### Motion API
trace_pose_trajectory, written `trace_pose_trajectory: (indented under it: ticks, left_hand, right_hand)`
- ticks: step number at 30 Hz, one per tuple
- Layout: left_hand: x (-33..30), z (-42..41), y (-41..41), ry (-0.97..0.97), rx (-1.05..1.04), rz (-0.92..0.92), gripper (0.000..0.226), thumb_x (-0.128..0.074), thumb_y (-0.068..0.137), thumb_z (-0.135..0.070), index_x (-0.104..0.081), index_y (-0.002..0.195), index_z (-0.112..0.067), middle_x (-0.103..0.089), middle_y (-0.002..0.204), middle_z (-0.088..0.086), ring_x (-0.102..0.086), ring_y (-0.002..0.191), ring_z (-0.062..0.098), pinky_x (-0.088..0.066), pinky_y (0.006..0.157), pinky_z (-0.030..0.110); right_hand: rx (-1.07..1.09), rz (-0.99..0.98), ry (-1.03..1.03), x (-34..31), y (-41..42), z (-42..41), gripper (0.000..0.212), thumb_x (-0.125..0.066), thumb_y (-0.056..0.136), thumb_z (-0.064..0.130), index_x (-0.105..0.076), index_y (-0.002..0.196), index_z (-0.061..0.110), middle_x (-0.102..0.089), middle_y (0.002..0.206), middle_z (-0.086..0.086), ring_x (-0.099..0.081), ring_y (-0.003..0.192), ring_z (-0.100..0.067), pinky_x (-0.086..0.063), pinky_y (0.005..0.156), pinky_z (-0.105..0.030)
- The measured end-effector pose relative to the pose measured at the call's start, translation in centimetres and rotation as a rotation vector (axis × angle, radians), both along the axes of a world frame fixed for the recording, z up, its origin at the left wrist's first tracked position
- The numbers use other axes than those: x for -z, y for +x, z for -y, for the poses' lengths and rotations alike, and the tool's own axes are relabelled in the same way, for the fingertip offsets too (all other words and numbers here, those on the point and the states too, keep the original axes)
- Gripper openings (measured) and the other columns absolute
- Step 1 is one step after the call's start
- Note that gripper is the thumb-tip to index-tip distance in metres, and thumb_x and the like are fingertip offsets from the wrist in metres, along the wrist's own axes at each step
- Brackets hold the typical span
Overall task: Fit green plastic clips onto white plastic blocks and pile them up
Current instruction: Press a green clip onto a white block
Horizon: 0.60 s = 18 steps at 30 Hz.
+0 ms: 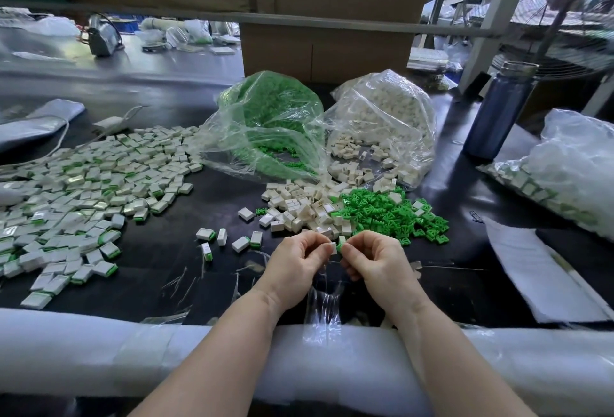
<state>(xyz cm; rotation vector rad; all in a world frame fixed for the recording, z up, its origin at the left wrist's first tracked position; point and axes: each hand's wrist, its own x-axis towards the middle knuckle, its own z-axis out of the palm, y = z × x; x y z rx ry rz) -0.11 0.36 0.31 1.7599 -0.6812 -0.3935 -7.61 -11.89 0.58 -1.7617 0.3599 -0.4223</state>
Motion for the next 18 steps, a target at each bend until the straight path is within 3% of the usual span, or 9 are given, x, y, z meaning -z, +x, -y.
trace_pose_trajectory:
  ticks: [15,18]
  left_hand:
    - [0.12,-0.18,-0.13,0.119,0.012,0.112,0.016,-0.06,0.089,-0.021,-0.063,0.076,-0.031,-0.061,0.071,-0.013,-0.054,0.07,0.001,-0.044,0.07,0.014]
    - [0.06,-0.12,-0.22,0.13,0.005,0.124,0.015,-0.06,0.089,-0.021,-0.062,0.077,-0.03,-0.06,0.073,-0.014,-0.054,0.071,0.003,-0.044,0.073,0.017]
  right_hand:
    - [0.006,-0.075,-0.062,0.19,0.05,0.3,0.024,-0.064,0.084,0.005,-0.059,0.063,0.015,-0.056,0.053,0.001,-0.046,0.043,-0.002,-0.04,0.046,-0.016]
    - [0.017,-0.081,-0.068,0.2,0.09,0.29,0.024,-0.064,0.084,0.004,-0.06,0.063,0.015,-0.056,0.052,0.001,-0.045,0.042,-0.001,-0.04,0.046,-0.016]
